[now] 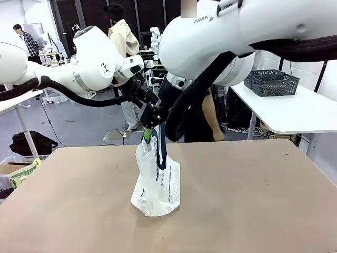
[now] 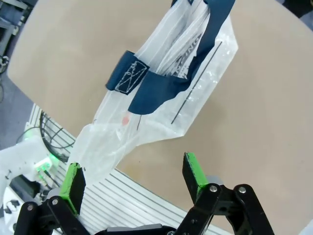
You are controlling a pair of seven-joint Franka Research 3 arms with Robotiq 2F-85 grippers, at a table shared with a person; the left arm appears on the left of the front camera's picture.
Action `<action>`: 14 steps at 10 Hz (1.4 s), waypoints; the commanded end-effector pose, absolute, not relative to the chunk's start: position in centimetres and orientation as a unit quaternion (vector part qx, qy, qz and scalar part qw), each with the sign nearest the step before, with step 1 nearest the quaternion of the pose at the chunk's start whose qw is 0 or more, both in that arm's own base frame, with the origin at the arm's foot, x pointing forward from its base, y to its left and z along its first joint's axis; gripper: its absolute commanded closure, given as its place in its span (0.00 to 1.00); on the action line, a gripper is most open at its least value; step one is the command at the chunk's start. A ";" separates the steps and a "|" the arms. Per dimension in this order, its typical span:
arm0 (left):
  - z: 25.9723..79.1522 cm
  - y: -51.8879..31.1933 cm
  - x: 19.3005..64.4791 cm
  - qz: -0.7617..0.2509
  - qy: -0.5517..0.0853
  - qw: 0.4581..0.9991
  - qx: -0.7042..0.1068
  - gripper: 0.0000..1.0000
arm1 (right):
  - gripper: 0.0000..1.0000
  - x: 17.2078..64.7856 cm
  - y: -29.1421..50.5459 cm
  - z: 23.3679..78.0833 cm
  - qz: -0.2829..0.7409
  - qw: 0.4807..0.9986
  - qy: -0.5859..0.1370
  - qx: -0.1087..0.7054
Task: Transfer purchased items from the store into the shopping bag.
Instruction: Open the Reusable shopping bag in the center of the table.
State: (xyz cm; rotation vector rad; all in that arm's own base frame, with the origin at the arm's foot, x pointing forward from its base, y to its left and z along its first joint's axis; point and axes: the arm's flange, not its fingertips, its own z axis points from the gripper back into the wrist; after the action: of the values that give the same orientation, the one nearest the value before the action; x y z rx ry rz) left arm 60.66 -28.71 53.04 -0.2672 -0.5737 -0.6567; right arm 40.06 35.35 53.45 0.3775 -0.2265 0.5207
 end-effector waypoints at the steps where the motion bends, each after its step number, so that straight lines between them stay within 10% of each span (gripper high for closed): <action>1: 53.0 -27.7 59.8 -0.303 -0.268 0.907 -0.115 0.00 | 0.00 40.9 36.1 52.7 0.243 0.950 -0.114 0.162; 14: 49.9 -28.3 60.0 -0.310 -0.221 0.918 -0.116 0.00 | 0.00 41.4 36.6 51.5 0.239 0.952 -0.115 0.153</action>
State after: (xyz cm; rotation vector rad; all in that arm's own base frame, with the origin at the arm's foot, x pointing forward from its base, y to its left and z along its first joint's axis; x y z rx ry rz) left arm 59.95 -28.45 49.60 -0.2603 -0.4623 -0.6500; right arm 41.66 36.79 50.87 0.3058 -0.2036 0.5072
